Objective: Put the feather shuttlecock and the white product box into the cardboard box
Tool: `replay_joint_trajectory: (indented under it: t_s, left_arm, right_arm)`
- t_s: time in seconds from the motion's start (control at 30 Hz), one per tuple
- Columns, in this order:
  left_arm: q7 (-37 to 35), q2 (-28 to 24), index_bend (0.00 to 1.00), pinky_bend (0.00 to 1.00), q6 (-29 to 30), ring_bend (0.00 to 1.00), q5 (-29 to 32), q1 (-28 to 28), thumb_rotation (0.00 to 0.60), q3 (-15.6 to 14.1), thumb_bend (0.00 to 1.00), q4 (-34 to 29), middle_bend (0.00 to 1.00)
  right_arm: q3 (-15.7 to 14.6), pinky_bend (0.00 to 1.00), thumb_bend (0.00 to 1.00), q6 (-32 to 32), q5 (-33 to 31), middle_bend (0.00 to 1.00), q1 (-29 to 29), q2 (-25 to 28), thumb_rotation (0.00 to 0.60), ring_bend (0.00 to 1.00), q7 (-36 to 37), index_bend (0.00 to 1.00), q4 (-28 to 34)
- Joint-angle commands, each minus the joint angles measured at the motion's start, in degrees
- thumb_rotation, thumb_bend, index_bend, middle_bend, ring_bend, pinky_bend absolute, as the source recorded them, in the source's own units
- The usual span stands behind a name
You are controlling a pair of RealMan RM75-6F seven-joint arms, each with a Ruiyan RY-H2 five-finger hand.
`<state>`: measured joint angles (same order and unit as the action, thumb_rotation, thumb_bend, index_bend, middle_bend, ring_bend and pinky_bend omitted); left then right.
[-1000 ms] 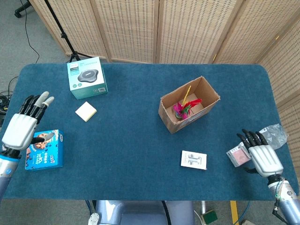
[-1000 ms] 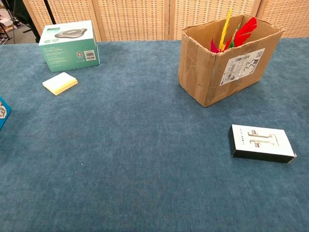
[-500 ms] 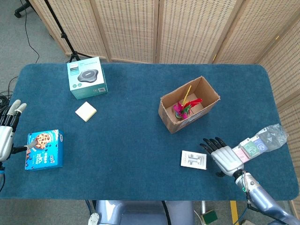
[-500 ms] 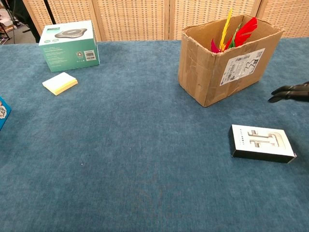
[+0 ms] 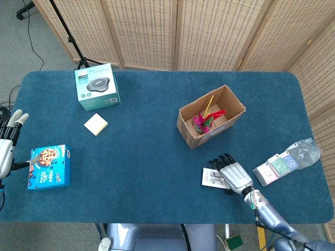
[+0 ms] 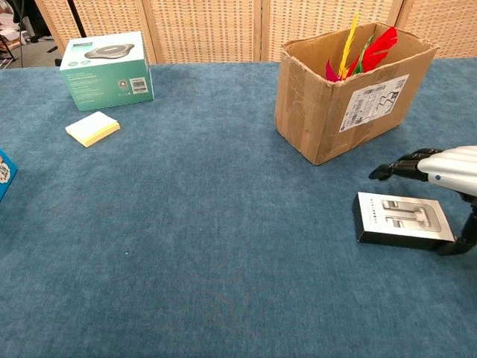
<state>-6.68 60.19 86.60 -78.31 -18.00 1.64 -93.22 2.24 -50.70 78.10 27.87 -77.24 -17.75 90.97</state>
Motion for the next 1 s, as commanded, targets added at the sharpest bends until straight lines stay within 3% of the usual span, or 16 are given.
replay_joint_trajectory:
  t_s: [0.03,0.13,0.23,0.37,0.53,0.77,0.9,1.0]
  left_arm:
    - [-0.4,0.0,0.00,0.00,-0.6,0.00,0.0,0.2,0.600,0.5,0.00,0.2,0.00]
    - [-1.0,-0.2,0.00,0.00,-1.3,0.00,-0.1,0.4,0.600,0.9,0.00,0.3,0.00]
    - [-1.2,-0.2,0.00,0.00,-1.7,0.00,-0.4,0.7,0.600,1.4,0.00,0.5,0.00]
    - [-1.4,-0.2,0.00,0.00,-2.3,0.00,-0.6,1.0,0.600,1.9,0.00,0.6,0.00]
    - [-1.3,-0.2,0.00,0.00,-2.9,0.00,-1.0,1.2,0.600,2.4,0.00,0.5,0.00]
    - [-1.0,-0.1,0.00,0.00,-3.6,0.00,-1.4,1.3,0.600,2.7,0.00,0.4,0.00]
    - [-0.5,0.0,0.00,0.00,-3.9,0.00,-1.9,1.4,0.600,3.0,0.00,0.0,0.00]
    - [1.2,0.4,0.00,0.00,-3.3,0.00,-2.1,1.7,0.600,3.4,0.00,-0.2,0.00]
  right_arm:
    - [-0.4,0.20,0.00,-1.5,1.6,0.39,0.0,-2.3,0.600,0.34,1.6,0.27,-2.7]
    - [-1.0,0.29,0.05,-4.0,4.8,0.57,-0.3,-3.6,0.600,0.51,4.7,0.42,-4.7]
    - [-1.7,0.30,0.13,-7.1,8.8,0.66,-0.6,-3.4,0.600,0.60,8.8,0.49,-5.2]
    - [-2.2,0.30,0.20,-11.6,14.1,0.67,-0.6,-0.5,0.600,0.61,12.7,0.52,-2.9]
    - [-0.3,0.30,0.30,-17.4,18.0,0.68,-0.3,5.7,0.600,0.61,14.8,0.53,1.7]
    - [4.8,0.30,0.31,-19.5,15.9,0.68,1.1,11.0,0.600,0.61,13.6,0.53,5.2]
    - [12.2,0.30,0.32,-15.4,8.4,0.68,5.8,14.1,0.600,0.61,11.1,0.54,5.2]
    - [18.5,0.30,0.35,-6.5,-1.9,0.68,13.2,13.6,0.600,0.61,6.6,0.55,-0.9]
